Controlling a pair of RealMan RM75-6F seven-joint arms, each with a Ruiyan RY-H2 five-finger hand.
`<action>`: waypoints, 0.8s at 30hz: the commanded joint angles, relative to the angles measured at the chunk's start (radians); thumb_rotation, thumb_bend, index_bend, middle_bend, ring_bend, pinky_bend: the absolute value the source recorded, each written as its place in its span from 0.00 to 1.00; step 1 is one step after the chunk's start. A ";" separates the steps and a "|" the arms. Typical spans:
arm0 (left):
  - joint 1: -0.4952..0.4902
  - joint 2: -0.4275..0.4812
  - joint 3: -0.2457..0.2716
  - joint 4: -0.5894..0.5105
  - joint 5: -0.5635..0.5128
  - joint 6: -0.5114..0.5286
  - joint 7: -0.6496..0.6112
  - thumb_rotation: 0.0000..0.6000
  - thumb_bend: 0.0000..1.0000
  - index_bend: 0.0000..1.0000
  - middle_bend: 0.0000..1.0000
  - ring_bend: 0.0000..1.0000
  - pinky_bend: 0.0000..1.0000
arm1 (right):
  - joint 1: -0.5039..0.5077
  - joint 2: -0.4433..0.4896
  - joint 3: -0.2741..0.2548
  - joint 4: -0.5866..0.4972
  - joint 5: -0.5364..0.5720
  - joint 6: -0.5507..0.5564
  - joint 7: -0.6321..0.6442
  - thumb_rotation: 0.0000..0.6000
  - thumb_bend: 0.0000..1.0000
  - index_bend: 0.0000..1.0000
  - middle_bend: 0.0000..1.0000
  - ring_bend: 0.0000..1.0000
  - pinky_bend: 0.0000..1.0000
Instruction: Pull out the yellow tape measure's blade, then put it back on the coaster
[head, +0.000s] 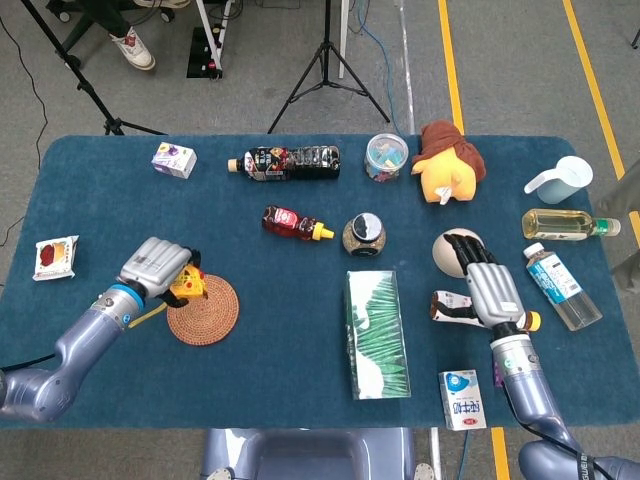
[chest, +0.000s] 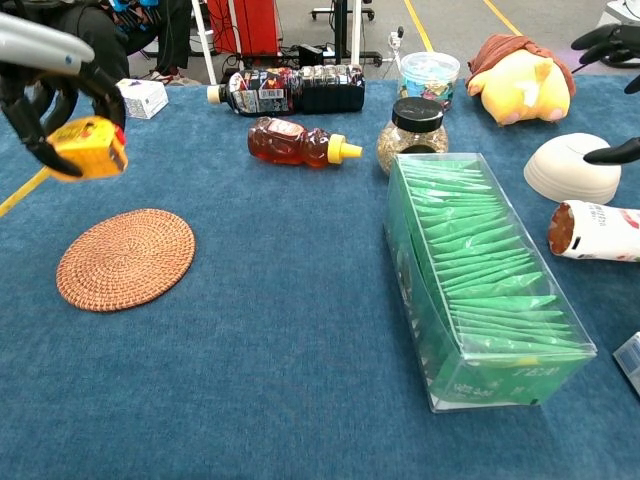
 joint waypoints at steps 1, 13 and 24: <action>0.051 -0.043 0.021 0.012 0.010 0.021 0.022 0.97 0.34 0.61 0.52 0.53 0.54 | -0.002 -0.003 -0.003 0.006 0.003 -0.003 0.004 0.91 0.19 0.06 0.10 0.06 0.16; 0.145 -0.169 -0.008 0.087 -0.021 0.064 0.090 0.96 0.33 0.61 0.52 0.53 0.54 | -0.014 -0.005 -0.009 0.019 0.004 -0.004 0.024 0.92 0.20 0.06 0.10 0.06 0.16; 0.170 -0.215 -0.044 0.111 -0.053 0.047 0.124 0.94 0.27 0.43 0.32 0.22 0.40 | -0.019 0.001 -0.005 0.025 0.003 -0.005 0.039 0.92 0.20 0.06 0.10 0.06 0.16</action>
